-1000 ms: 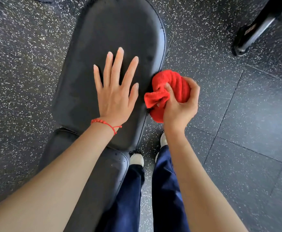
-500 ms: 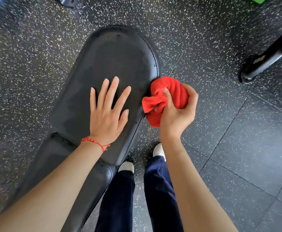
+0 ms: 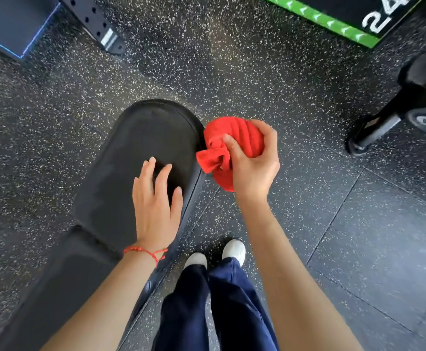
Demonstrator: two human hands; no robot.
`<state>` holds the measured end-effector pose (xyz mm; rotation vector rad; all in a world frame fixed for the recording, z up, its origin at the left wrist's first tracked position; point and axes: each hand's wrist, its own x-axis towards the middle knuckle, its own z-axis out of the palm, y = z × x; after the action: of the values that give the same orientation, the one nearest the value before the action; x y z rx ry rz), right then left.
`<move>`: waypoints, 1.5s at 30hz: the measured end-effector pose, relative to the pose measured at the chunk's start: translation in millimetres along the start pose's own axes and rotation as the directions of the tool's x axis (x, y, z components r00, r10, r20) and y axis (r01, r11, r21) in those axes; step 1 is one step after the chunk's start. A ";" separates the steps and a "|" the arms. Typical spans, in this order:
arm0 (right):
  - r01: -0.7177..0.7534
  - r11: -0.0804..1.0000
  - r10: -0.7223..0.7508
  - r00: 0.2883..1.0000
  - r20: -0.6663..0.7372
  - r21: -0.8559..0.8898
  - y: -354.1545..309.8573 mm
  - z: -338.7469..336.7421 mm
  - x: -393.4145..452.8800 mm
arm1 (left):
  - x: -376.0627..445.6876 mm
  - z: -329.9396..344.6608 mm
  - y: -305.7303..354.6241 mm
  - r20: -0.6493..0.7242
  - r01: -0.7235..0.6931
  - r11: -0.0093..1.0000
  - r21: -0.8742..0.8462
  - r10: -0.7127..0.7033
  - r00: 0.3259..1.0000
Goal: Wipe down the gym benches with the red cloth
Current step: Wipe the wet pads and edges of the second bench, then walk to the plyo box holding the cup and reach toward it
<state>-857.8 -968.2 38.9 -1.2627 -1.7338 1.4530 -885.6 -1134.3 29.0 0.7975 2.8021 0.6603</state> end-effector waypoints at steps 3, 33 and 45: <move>-0.018 1.000 0.018 1.000 -0.009 0.016 -6.5 -21.8 6.4 | 11.4 -3.1 25.1 0.039 -0.071 0.997 0.006 0.071 0.997; -0.092 0.992 0.072 0.972 -0.223 -0.082 -103.7 -215.7 251.2 | 268.4 12.6 309.9 0.271 -0.458 0.889 -0.012 0.444 0.854; -0.089 0.995 0.079 0.973 -0.219 -0.036 -136.8 -299.3 384.8 | 335.0 42.2 440.2 0.337 -0.488 0.868 0.096 0.433 0.836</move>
<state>-802.4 -488.0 189.6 -1.4764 -1.5927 1.2742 -953.9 -605.4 181.9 1.5029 2.4138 0.3013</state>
